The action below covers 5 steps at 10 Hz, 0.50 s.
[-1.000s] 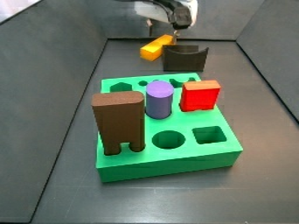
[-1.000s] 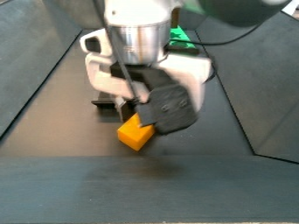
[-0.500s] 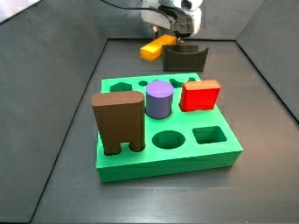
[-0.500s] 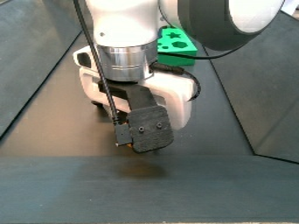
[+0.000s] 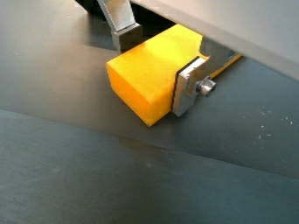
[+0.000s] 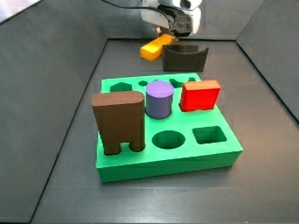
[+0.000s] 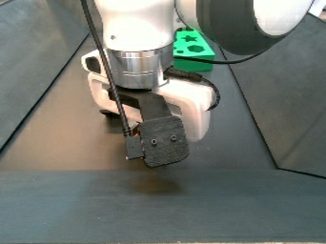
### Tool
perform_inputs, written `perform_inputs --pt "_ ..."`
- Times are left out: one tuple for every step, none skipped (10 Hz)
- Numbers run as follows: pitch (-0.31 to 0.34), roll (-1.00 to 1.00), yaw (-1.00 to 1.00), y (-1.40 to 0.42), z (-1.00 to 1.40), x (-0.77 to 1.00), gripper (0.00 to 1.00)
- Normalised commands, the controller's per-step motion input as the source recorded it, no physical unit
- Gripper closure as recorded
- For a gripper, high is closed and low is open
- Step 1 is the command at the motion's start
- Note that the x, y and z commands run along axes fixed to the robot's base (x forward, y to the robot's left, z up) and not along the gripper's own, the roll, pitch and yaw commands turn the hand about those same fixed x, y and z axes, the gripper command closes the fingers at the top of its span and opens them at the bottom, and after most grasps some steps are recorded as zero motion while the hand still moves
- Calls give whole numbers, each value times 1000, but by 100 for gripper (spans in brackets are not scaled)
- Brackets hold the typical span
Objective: Pick up the rectangle object. Move up. Place the rectangle object on the fixture. Regrasp the rectangle object. Move to above the board. Insert the rectangle object.
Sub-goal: Pick up the rectangle object.
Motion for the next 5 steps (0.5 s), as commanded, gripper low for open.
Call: perform_inputs --pt "0 0 0 0 0 0 100" --pt "0 0 0 0 0 0 100" --pt "0 0 0 0 0 0 100" --pt "0 0 0 0 0 0 100" --pt "0 0 0 0 0 0 100"
